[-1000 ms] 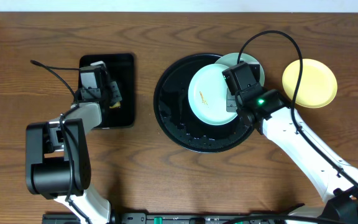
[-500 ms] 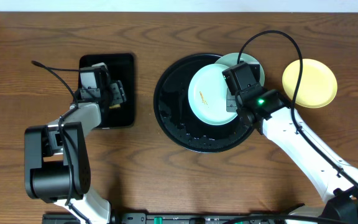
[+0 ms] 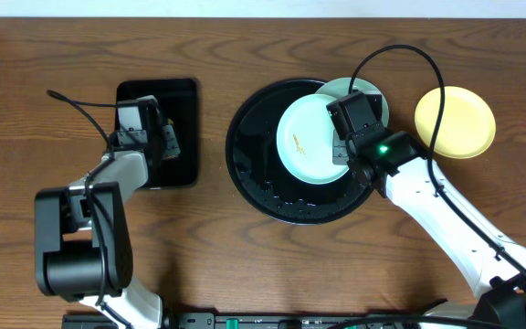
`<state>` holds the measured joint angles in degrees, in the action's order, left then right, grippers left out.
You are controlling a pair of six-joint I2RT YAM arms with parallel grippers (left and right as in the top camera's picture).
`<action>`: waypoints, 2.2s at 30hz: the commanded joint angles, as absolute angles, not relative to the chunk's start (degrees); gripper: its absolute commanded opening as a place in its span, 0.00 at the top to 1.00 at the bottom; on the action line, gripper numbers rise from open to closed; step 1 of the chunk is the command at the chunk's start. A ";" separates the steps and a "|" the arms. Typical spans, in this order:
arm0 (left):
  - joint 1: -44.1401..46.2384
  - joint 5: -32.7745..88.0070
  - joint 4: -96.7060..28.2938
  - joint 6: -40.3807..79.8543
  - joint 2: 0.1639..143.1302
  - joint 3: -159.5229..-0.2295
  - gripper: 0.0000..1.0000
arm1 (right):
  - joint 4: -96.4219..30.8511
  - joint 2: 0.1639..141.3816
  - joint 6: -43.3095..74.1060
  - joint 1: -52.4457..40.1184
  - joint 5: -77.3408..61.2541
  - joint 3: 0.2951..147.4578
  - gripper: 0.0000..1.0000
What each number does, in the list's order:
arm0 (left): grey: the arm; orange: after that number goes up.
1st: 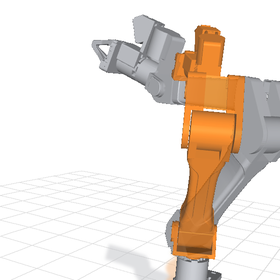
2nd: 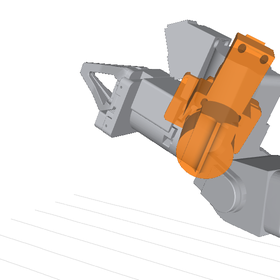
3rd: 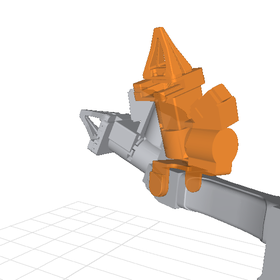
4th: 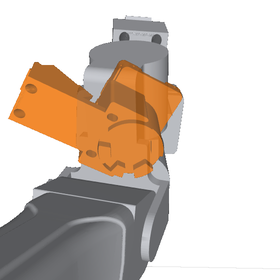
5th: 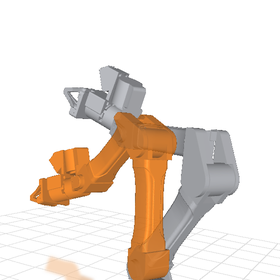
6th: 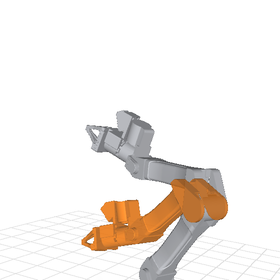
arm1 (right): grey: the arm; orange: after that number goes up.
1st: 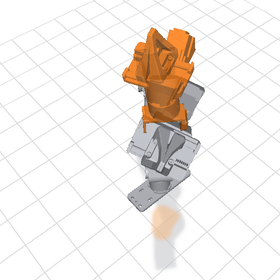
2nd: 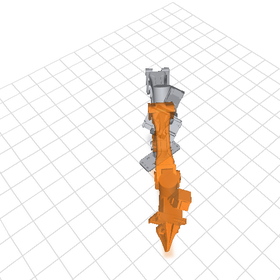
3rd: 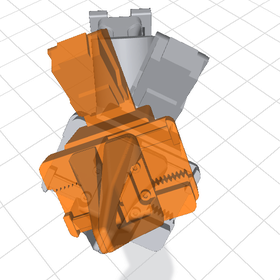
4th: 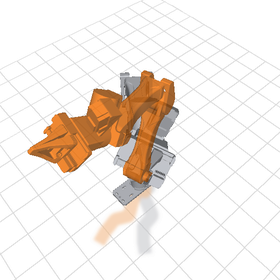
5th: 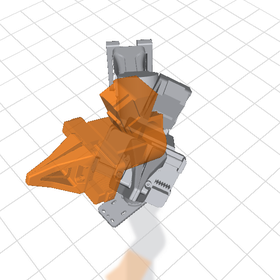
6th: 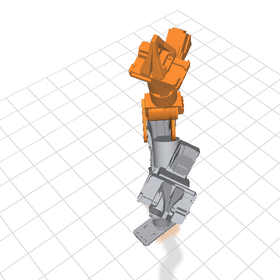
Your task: Clean dirty plates on tray and stack at the side
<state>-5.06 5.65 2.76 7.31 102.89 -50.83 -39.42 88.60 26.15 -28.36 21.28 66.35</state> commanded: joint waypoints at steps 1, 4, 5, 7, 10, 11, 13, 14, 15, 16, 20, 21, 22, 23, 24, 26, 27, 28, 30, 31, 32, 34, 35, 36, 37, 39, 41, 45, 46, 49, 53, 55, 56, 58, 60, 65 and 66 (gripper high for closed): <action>-5.08 5.32 1.30 7.16 95.26 -52.42 0.92 | -39.38 88.73 27.18 -28.69 22.04 66.19 0.99; -5.08 5.34 -1.54 7.16 88.71 -52.42 0.93 | -39.38 88.73 27.18 -28.69 22.06 66.19 0.99; -5.08 5.34 -2.61 7.16 87.09 -52.42 0.93 | -39.38 88.73 27.16 -28.69 22.04 66.19 0.99; -5.08 5.32 -5.13 7.14 83.35 -52.42 0.93 | -39.35 88.73 27.18 -28.69 22.06 66.19 0.99; -5.08 5.37 -6.17 6.81 80.99 -52.42 0.93 | -39.31 88.73 27.16 -28.69 22.06 66.19 0.99; -5.06 5.39 -6.20 6.07 80.64 -52.42 0.93 | -39.29 88.73 27.16 -28.69 22.06 66.19 0.99; -5.06 5.39 -6.20 5.61 80.34 -52.42 0.93 | -39.29 88.73 27.16 -28.69 22.06 66.19 0.99; -5.08 5.39 -6.17 5.61 80.34 -52.42 0.93 | -39.29 88.73 27.16 -28.69 22.09 66.19 0.99; -5.08 5.39 -6.13 5.32 80.36 -52.42 0.92 | -39.29 88.73 27.16 -28.69 22.06 66.19 0.99; -5.08 5.37 -6.02 4.80 80.36 -52.42 0.93 | -39.29 88.73 27.16 -28.69 22.06 66.19 0.99; -5.08 5.37 -5.32 4.29 80.36 -52.42 0.92 | -39.31 88.73 27.16 -28.69 22.06 66.19 0.99; -5.08 5.39 -5.32 4.34 80.31 -52.42 0.93 | -39.31 88.73 27.16 -28.69 22.06 66.19 0.99; -5.06 5.39 -5.45 4.34 80.25 -52.42 0.93 | -39.31 88.73 27.16 -28.69 22.06 66.19 0.99; -5.02 5.30 -5.82 4.16 80.25 -52.38 0.93 | -39.29 88.73 27.16 -28.69 22.06 66.19 0.99; -5.02 4.71 -5.52 3.03 80.47 -52.12 0.93 | -39.29 88.73 27.16 -28.69 22.06 66.19 0.99; -5.17 -3.03 -2.83 2.44 82.30 -51.00 0.93 | -39.29 88.73 27.16 -28.69 22.06 66.19 0.99; -5.30 -5.61 -2.07 2.74 83.59 -50.89 0.92 | -39.27 88.73 27.18 -28.69 22.06 66.19 0.99; -5.41 -5.58 -1.61 2.83 84.68 -50.89 0.93 | -39.24 88.73 27.16 -28.69 22.06 66.19 0.99; -5.39 3.77 -1.89 2.85 85.71 -50.89 0.93 | -39.27 88.73 27.16 -28.69 22.06 66.19 0.99; -5.26 5.82 -1.45 2.83 85.76 -50.89 0.93 | -39.24 88.73 27.16 -28.69 22.06 66.19 0.99; -5.17 5.10 -0.56 2.83 86.04 -50.85 0.92 | -39.22 88.73 27.18 -28.69 22.06 66.19 0.99; -5.19 1.41 2.04 3.97 87.15 -50.85 0.93 | -39.20 88.73 27.18 -28.69 22.06 66.19 0.99; -5.19 0.93 2.59 4.71 87.39 -50.85 0.93 | -39.22 88.73 27.16 -28.69 22.06 66.19 0.99; -5.19 0.93 2.44 4.93 87.37 -50.85 0.93 | -39.24 88.73 27.16 -28.69 22.06 66.19 0.99; -5.19 0.78 1.50 4.99 87.11 -50.85 0.93 | -39.24 88.73 27.16 -28.69 22.06 66.19 0.99; -5.26 0.36 -1.23 7.38 86.59 -50.85 0.93 | -39.22 88.73 27.16 -28.69 22.06 66.19 0.99; -5.41 0.40 -1.26 12.71 86.67 -50.85 0.93 | -39.22 88.73 27.16 -28.69 22.06 66.19 0.99; -5.41 0.78 0.73 12.47 86.37 -50.85 0.93 | -39.22 88.73 27.18 -28.69 22.06 66.19 0.99; -5.41 0.84 1.06 11.99 86.28 -50.85 0.93 | -39.22 88.73 27.18 -28.69 22.06 66.19 0.99; -5.56 3.64 0.84 10.90 84.95 -50.85 0.93 | -39.22 88.73 27.16 -28.69 22.06 66.19 0.99; -5.56 5.78 1.83 10.57 82.43 -50.85 0.93 | -39.18 88.73 27.18 -28.69 22.06 66.19 0.99; -5.56 5.80 3.75 9.91 82.72 -50.85 0.93 | -39.18 88.73 27.18 -28.69 22.06 66.19 0.99; -5.58 5.85 4.01 9.45 82.67 -50.85 0.93 | -39.20 88.73 27.18 -28.69 22.06 66.19 0.99; -5.56 6.98 3.57 7.62 81.89 -50.85 0.92 | -39.27 88.73 27.18 -28.69 22.06 66.19 0.99; -5.56 11.16 3.62 7.40 80.84 -50.85 0.93 | -39.55 88.75 28.10 -28.69 22.06 66.19 0.99; -4.78 23.86 8.16 9.47 80.31 -50.85 0.93 | -39.35 88.84 32.51 -28.69 22.06 65.17 0.99; -4.36 24.05 8.21 10.00 80.31 -50.85 0.92 | -38.89 88.88 33.01 -28.69 22.06 64.69 0.99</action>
